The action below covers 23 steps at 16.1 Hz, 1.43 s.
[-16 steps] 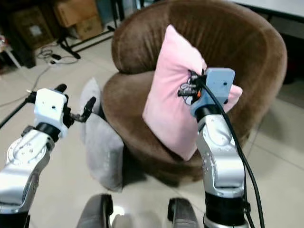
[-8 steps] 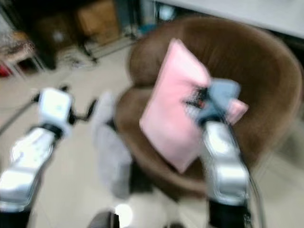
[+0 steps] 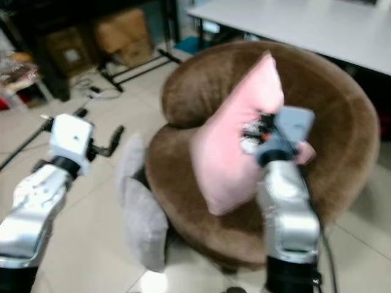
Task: Move the pillow to the sofa from floor
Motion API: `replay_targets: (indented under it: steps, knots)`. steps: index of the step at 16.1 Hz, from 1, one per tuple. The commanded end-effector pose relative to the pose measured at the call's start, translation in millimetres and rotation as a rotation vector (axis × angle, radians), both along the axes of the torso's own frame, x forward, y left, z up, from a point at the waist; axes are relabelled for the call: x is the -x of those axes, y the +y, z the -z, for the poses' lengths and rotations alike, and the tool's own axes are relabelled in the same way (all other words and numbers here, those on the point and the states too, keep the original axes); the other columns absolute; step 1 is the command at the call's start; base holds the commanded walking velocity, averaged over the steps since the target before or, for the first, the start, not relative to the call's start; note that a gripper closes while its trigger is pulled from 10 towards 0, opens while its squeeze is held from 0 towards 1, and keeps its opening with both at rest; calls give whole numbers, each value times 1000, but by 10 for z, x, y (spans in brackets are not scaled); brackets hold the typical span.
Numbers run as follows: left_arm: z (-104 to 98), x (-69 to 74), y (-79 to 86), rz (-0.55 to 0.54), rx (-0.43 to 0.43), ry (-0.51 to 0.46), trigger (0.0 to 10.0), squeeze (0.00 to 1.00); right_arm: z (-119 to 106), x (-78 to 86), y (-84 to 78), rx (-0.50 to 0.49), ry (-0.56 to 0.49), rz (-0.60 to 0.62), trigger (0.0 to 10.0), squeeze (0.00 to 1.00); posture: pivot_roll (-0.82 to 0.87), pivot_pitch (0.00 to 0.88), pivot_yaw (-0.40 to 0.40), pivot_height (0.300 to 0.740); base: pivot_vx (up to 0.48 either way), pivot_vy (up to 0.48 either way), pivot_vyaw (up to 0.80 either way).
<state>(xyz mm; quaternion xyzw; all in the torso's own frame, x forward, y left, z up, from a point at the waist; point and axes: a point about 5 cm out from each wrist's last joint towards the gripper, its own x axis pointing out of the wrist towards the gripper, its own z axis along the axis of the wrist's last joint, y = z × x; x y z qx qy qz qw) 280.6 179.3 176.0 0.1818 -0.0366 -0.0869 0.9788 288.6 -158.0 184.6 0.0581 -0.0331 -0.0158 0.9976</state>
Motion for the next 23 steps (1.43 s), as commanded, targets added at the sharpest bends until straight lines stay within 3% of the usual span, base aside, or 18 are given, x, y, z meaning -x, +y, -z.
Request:
replay_targets:
  steps: [1,7,8,10,11,13,20,23]
  knots:
    - [31,7,-13,6,-1,8,10000,0,-63,13,-17,3,-36,1,10000,0,-181,0,68,740,0,0,0]
    - [74,21,-17,3,14,5,10000,0,44,50,-52,27,-7,15,10000,0,-184,0,70,740,0,0,0]
    - [85,26,0,-11,1,-10,10000,0,99,63,-6,94,10,-13,10000,0,-190,0,76,740,0,0,0]
    - [82,29,1,-12,4,-14,10000,0,129,86,63,129,7,-69,10000,0,-187,0,75,740,0,0,0]
    - [60,40,-5,3,2,-23,10000,0,165,116,161,70,21,-139,10000,0,-182,0,71,740,0,0,0]
    - [49,55,-11,11,13,-27,10000,0,184,109,163,40,27,-137,10000,0,-176,0,67,740,120,0,-800]
    - [37,73,-5,14,20,-34,10000,0,176,105,173,53,5,-172,10000,0,-170,0,59,740,313,0,-800]
    - [42,87,-16,16,17,-36,10000,0,135,117,199,56,-28,-219,10000,0,-168,0,55,740,324,0,0]
